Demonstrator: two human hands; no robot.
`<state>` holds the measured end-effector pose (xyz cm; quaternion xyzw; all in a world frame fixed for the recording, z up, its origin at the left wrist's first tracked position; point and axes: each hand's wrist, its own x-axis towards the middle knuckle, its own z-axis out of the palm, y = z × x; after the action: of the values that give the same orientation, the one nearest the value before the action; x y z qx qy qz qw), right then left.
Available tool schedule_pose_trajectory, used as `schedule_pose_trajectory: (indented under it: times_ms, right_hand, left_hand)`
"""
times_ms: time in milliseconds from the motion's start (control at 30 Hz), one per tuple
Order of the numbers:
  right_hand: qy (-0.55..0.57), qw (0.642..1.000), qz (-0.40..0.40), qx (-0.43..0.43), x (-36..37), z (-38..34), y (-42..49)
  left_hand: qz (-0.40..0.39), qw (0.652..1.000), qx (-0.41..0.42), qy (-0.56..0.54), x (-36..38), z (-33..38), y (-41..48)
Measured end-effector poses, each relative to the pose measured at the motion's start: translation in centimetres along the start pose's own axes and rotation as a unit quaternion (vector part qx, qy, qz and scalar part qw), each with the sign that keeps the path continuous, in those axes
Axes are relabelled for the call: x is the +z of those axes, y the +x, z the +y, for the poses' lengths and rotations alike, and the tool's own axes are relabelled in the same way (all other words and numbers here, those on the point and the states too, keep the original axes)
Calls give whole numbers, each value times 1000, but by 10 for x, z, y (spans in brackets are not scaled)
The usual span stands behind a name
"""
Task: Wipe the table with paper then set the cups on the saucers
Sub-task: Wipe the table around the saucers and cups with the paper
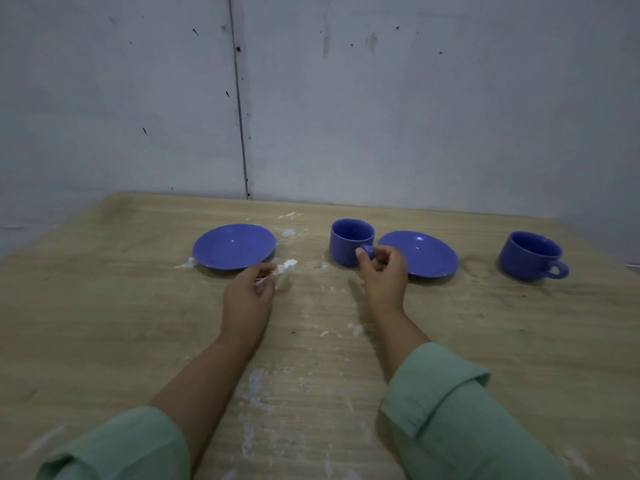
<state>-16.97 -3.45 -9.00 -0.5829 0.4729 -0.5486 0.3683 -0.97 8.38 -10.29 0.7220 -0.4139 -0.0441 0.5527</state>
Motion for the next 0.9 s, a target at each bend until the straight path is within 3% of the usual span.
schedule_pose_trajectory:
  times_ms: [200,367,533,733,900]
  right_hand:
    - [0,998,-28,63,11,4,14]
    - [105,985,-54,127,21,-2,17]
    - [185,966,-124,131,42,-5,11]
    - [171,967,-137,128,56,-2,10]
    - [68,988,-115,80,51,-1,11]
  left_hand:
    - [37,998,-28,-49,1,-6,4]
    - [22,994,-59,-86,1,-8,6]
    - [24,994,-59,-83,0,-8,6]
    - [14,996,-60,-64,-1,-8,6]
    - [-12,999,-36,-36,-1,-3,3]
